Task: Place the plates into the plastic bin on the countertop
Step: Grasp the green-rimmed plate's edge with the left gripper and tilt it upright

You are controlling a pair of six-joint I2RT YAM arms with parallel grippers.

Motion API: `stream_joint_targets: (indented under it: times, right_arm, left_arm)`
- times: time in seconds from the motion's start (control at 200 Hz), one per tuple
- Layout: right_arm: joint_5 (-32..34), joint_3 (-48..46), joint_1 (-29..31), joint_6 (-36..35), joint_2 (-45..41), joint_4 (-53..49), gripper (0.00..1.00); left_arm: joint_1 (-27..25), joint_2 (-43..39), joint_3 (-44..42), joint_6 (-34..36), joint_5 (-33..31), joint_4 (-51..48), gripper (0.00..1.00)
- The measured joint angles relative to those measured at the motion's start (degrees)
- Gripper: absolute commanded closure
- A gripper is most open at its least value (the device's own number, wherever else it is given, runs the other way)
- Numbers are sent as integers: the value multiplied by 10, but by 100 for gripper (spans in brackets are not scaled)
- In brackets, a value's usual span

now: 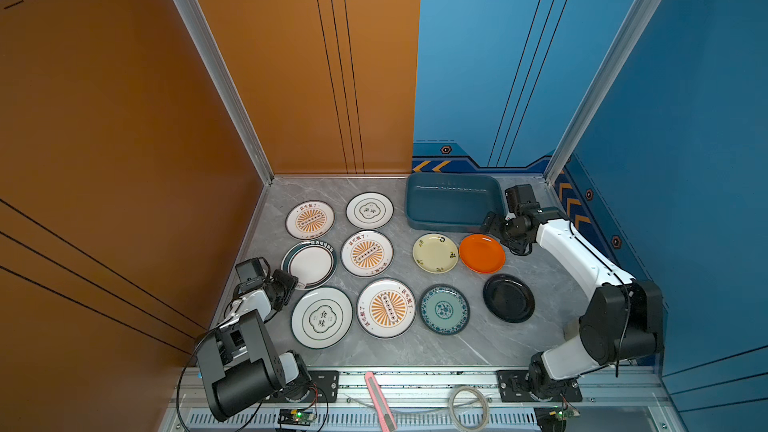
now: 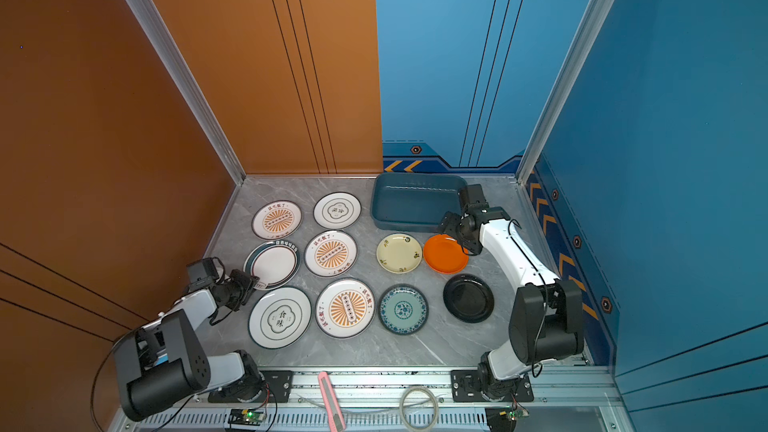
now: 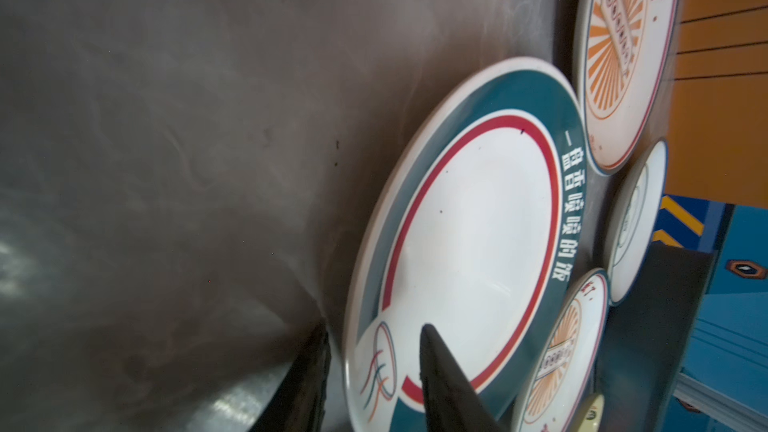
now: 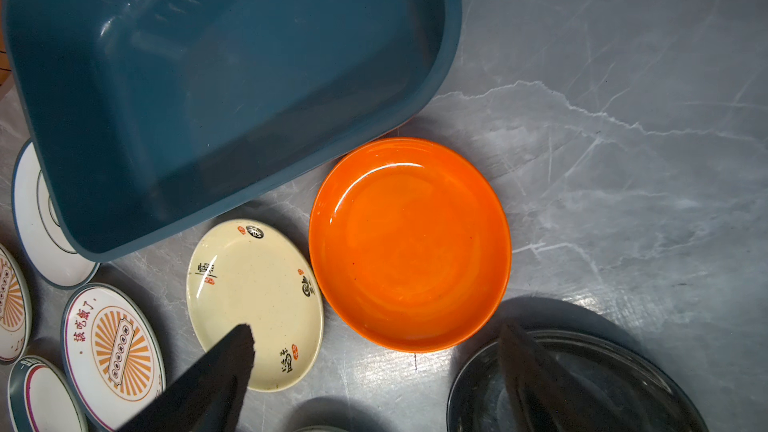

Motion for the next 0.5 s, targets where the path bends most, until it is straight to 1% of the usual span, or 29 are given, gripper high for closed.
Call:
stream_joint_targets:
  times: [0.05,0.13,0.155,0.225,0.265,0.4,0.461,0.501]
  right_arm:
    - [-2,0,0,0,2,0,6]
    - [-9,0,1,-1,7,0,9]
    - [-12,0,1,-1,8,0,9]
    - [-17,0,1,-3,10,0,9]
    - [-21,0,1,-3,11,1,9]
    - [-28,0,5,-4,12,1,9]
    - [-28,0,7,-4,12,1,9]
    - [-29,0,7,-4,12,1,9]
  left_arm:
    - [0,3,-5,-2,3,17,70]
    - [0,9,-14,-9,9,42,73]
    - [1,10,-17,-9,11,48,76]
    - [1,17,-22,-14,15,66,80]
    - [1,22,-23,-17,18,76,85]
    - [3,39,-24,-18,31,100,89]
    - [3,44,-24,-19,40,110,95]
    - [3,46,-24,-18,43,116,96]
